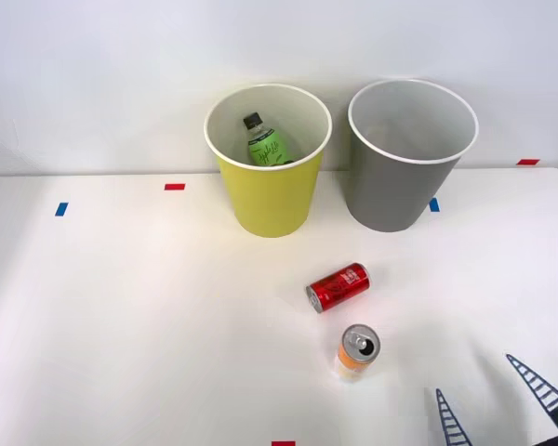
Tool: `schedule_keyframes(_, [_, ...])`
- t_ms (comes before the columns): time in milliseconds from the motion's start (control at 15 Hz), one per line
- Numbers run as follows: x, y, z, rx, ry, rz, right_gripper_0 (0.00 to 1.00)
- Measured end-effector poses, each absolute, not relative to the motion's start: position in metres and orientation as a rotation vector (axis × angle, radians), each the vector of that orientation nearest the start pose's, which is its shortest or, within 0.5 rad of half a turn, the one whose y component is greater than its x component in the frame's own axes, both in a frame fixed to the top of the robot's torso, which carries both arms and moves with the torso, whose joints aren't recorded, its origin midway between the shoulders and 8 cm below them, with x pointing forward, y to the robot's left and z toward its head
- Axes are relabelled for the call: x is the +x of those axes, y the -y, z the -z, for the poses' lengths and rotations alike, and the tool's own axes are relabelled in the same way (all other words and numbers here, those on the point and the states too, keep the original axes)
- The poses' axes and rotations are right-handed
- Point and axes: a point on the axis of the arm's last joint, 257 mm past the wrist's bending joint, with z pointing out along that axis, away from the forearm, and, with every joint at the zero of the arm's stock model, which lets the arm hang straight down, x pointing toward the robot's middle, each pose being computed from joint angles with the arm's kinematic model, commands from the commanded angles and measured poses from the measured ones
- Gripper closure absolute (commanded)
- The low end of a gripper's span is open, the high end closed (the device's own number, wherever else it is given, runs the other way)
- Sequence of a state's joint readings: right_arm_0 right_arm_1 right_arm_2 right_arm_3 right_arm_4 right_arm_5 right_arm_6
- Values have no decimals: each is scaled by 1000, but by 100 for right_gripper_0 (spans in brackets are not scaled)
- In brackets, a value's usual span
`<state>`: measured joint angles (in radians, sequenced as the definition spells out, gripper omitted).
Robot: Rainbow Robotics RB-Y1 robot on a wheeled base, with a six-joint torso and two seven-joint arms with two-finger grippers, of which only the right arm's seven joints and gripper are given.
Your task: Put cans in the gray bin, plastic bottles in the light green bin
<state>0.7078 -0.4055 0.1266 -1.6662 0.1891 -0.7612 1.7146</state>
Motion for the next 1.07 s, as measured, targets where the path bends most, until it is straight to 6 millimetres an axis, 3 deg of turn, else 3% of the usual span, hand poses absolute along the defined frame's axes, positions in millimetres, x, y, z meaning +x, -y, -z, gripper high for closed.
schedule_keyframes(600, [281, 253, 284, -654, -1365, 69, 0])
schedule_keyframes(1067, [263, 198, 281, -589, -1344, -164, 0])
